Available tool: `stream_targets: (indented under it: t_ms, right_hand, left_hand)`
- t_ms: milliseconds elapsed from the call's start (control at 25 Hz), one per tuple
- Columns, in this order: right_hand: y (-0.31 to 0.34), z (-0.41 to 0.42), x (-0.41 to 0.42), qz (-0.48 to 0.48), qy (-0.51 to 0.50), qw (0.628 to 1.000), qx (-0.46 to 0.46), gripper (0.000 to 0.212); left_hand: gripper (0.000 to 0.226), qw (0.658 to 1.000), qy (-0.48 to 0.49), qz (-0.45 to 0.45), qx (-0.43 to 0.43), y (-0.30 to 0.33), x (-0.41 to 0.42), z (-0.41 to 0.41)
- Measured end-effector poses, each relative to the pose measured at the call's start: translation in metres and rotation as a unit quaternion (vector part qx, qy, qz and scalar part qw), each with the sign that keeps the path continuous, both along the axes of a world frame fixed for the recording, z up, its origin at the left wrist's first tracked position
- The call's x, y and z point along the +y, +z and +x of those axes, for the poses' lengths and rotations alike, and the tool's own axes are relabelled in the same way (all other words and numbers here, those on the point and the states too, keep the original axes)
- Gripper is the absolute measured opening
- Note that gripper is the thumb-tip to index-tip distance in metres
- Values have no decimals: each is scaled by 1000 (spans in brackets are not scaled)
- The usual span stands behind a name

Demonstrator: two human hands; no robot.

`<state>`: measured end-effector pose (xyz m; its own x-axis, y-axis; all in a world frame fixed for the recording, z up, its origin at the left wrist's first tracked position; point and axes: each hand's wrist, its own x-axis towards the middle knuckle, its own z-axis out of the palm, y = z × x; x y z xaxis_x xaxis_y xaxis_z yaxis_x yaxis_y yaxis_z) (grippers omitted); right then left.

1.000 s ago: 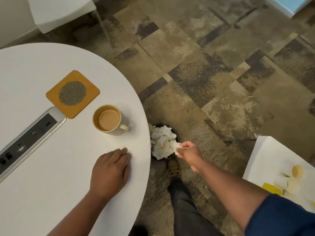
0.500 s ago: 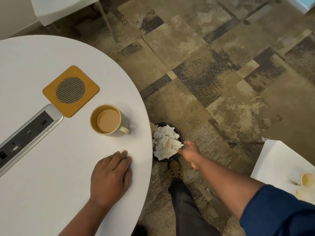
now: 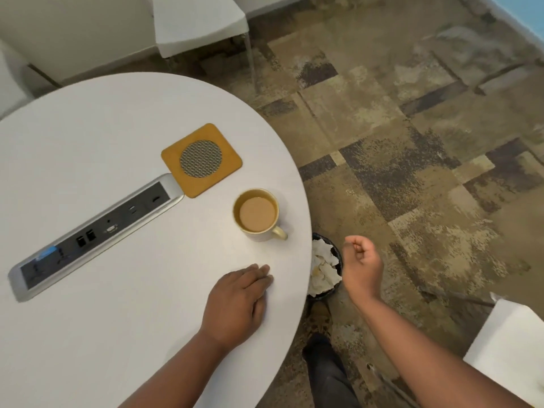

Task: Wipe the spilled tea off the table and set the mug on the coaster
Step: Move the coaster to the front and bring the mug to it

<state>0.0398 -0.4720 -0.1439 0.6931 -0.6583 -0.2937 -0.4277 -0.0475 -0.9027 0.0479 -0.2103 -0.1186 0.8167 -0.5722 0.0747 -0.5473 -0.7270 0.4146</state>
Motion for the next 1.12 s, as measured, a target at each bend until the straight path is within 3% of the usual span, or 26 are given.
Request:
stream_targets:
  t_ms: [160, 280, 360, 520, 680, 760, 840, 920, 1040, 1120]
  right_hand:
    - [37, 34, 20, 4, 109, 992, -61, 15]
    - [52, 73, 28, 29, 171, 984, -43, 19]
    - [58, 105, 32, 30, 211, 977, -22, 21]
    - [62, 175, 47, -14, 311, 950, 23, 22]
    - [75, 231, 73, -31, 407, 910, 76, 40]
    - [81, 249, 87, -38, 435, 895, 95, 34]
    - [82, 259, 98, -40, 451, 885, 108, 6]
    - [78, 266, 107, -36, 457, 881, 118, 11]
    - [74, 272, 113, -13, 416, 903, 109, 12]
    - [74, 277, 112, 5, 354, 928, 117, 27]
  left_hand:
    - [30, 995, 42, -41, 75, 5, 1, 5]
    - [35, 966, 160, -123, 164, 12, 4, 19]
    - [37, 923, 260, -199, 200, 19, 5, 38]
    - [47, 796, 438, -334, 250, 37, 10, 98]
    - [47, 690, 504, -404, 326, 53, 20, 146]
    - [32, 660, 519, -411, 355, 59, 24, 163]
    - [15, 638, 531, -407, 381, 60, 27, 176]
    - [14, 625, 530, -412, 399, 60, 28, 184]
    - [37, 585, 545, -425, 424, 56, 33, 194]
    - [26, 583, 550, -430, 415, 57, 36, 194]
